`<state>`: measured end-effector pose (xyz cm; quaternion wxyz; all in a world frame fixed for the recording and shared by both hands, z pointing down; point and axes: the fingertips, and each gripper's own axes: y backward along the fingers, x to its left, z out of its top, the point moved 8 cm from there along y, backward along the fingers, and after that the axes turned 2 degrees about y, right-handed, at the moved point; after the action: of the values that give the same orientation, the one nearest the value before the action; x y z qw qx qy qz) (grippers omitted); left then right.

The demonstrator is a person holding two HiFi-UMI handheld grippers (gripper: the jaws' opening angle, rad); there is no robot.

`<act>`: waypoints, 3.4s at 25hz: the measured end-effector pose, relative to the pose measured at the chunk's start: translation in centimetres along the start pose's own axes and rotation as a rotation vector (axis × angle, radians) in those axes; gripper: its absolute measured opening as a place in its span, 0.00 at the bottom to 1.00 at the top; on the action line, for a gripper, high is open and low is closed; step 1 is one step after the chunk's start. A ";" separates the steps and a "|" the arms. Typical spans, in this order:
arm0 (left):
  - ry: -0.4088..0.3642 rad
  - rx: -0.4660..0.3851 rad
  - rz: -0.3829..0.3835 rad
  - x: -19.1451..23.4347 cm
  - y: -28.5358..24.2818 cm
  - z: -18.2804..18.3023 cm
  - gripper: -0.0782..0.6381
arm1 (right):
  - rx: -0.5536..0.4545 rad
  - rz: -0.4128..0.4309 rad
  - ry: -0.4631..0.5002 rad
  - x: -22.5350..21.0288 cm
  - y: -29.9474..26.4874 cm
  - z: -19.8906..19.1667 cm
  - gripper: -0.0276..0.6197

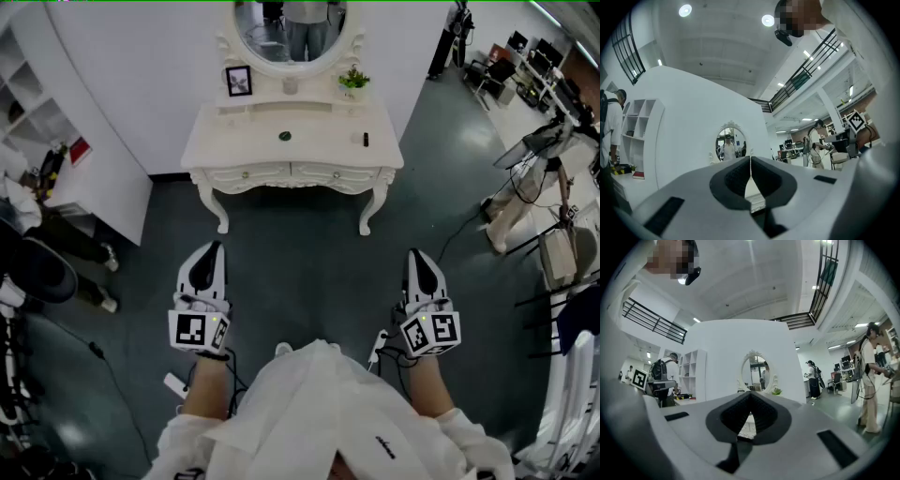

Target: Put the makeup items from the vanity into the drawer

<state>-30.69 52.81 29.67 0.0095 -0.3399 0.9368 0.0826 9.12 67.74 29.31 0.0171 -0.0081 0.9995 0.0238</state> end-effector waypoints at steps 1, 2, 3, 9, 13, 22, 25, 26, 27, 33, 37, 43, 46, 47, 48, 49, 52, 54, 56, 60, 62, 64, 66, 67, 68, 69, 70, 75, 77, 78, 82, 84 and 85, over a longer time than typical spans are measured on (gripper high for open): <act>0.006 0.001 0.001 0.0 0.0 0.0 0.15 | 0.001 0.001 -0.001 0.1 -0.1 -0.1 0.07; 0.010 0.000 0.001 0.1 0.0 0.0 0.15 | 0.001 0.002 -0.001 0.3 -0.2 -0.2 0.07; 0.012 -0.003 0.001 0.2 -0.1 0.0 0.15 | 0.002 0.003 -0.002 0.4 -0.3 -0.3 0.07; 0.037 0.006 -0.007 1.1 -0.2 -0.5 0.15 | 0.001 0.029 -0.006 1.7 -1.5 -0.3 0.07; 0.053 0.008 -0.023 1.9 -0.1 -1.1 0.15 | -0.003 0.057 0.003 3.3 -2.7 -0.4 0.07; 0.132 0.005 -0.090 4.5 0.0 -3.1 0.57 | 0.022 0.085 0.028 8.3 -5.8 -1.1 0.07; 0.143 0.013 -0.090 5.9 0.0 -4.2 0.62 | 0.034 0.085 0.029 10.2 -6.9 -1.5 0.07; 0.150 0.019 -0.094 6.2 0.0 -4.6 0.62 | 0.040 0.084 0.028 10.8 -7.1 -1.6 0.07; 0.158 0.026 -0.100 6.5 0.0 -5.0 0.63 | 0.048 0.085 0.028 11.3 -7.2 -1.8 0.07; 0.194 0.062 -0.123 6.7 -0.5 -6.9 0.64 | 0.080 0.085 0.019 11.9 -8.1 -2.9 0.07; 0.187 0.070 -0.138 6.5 -1.7 -7.6 0.64 | 0.079 0.085 0.011 11.4 -9.3 -3.5 0.07; 0.160 0.073 -0.139 6.7 -4.8 -7.7 0.64 | 0.050 0.113 -0.003 9.7 -12.4 -4.3 0.07; 0.144 0.070 -0.130 6.6 -7.3 -7.6 0.64 | 0.042 0.143 -0.020 8.3 -14.9 -4.6 0.07; 0.143 0.068 -0.127 6.5 -8.3 -7.5 0.64 | 0.042 0.157 -0.027 7.9 -15.8 -4.7 0.07; 0.146 0.070 -0.124 6.4 -9.3 -7.5 0.64 | 0.044 0.170 -0.033 7.4 -16.8 -4.8 0.07; 0.147 0.074 -0.122 6.3 -10.4 -7.5 0.64 | 0.045 0.183 -0.036 6.9 -17.8 -4.7 0.07; 0.143 0.077 -0.124 6.3 -14.5 -7.8 0.64 | 0.049 0.211 -0.035 5.1 -20.9 -4.4 0.07; 0.143 0.075 -0.119 6.3 -17.6 -7.9 0.64 | 0.050 0.235 -0.031 3.8 -23.0 -4.1 0.07; 0.144 0.075 -0.116 5.9 -20.6 -7.9 0.64 | 0.053 0.257 -0.022 2.4 -24.8 -3.8 0.07; 0.134 0.069 -0.116 4.7 -26.0 -7.7 0.64 | 0.066 0.294 -0.022 -0.9 -28.2 -3.7 0.07; 0.130 0.060 -0.101 4.2 -27.9 -7.8 0.64 | 0.071 0.318 -0.021 -2.3 -29.7 -4.0 0.07; 0.135 0.063 -0.082 4.0 -29.4 -8.3 0.64 | 0.077 0.338 -0.021 -3.5 -31.2 -4.5 0.07; 0.146 0.078 -0.063 3.8 -30.5 -9.0 0.64 | 0.085 0.351 -0.029 -4.5 -32.5 -4.9 0.07; 0.149 0.087 -0.055 3.7 -31.0 -9.2 0.64 | 0.089 0.358 -0.034 -4.8 -33.0 -5.1 0.07; 0.149 0.095 -0.049 3.7 -31.4 -9.5 0.64 | 0.093 0.366 -0.037 -5.1 -33.5 -5.2 0.07; 0.148 0.104 -0.045 3.7 -31.7 -9.7 0.64 | 0.098 0.373 -0.039 -5.4 -33.9 -5.5 0.07; 0.148 0.113 -0.043 3.7 -32.1 -10.0 0.64 | 0.104 0.377 -0.043 -5.7 -34.4 -5.8 0.07; 0.161 0.159 -0.049 4.2 -34.3 -11.7 0.64 | 0.135 0.376 -0.073 -6.6 -37.5 -7.3 0.07; 0.168 0.175 -0.055 4.8 -35.6 -12.2 0.64 | 0.142 0.381 -0.072 -6.7 -39.1 -7.6 0.07; 0.171 0.181 -0.061 5.1 -36.4 -12.5 0.64 | 0.143 0.382 -0.070 -6.8 -39.9 -7.7 0.07; 0.168 0.181 -0.086 6.6 -39.9 -13.5 0.64 | 0.143 0.379 -0.062 -7.0 -43.1 -8.0 0.07; 0.166 0.190 -0.096 7.8 -42.1 -14.5 0.64 | 0.149 0.380 -0.052 -6.9 -45.2 -8.5 0.07; 0.162 0.202 -0.100 8.3 -43.2 -15.3 0.64 | 0.155 0.382 -0.045 -6.9 -46.4 -8.8 0.07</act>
<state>-8.88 12.40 37.71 -0.0280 -0.3891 0.9199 -0.0403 16.47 21.07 36.10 0.0350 0.1834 0.9811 -0.0501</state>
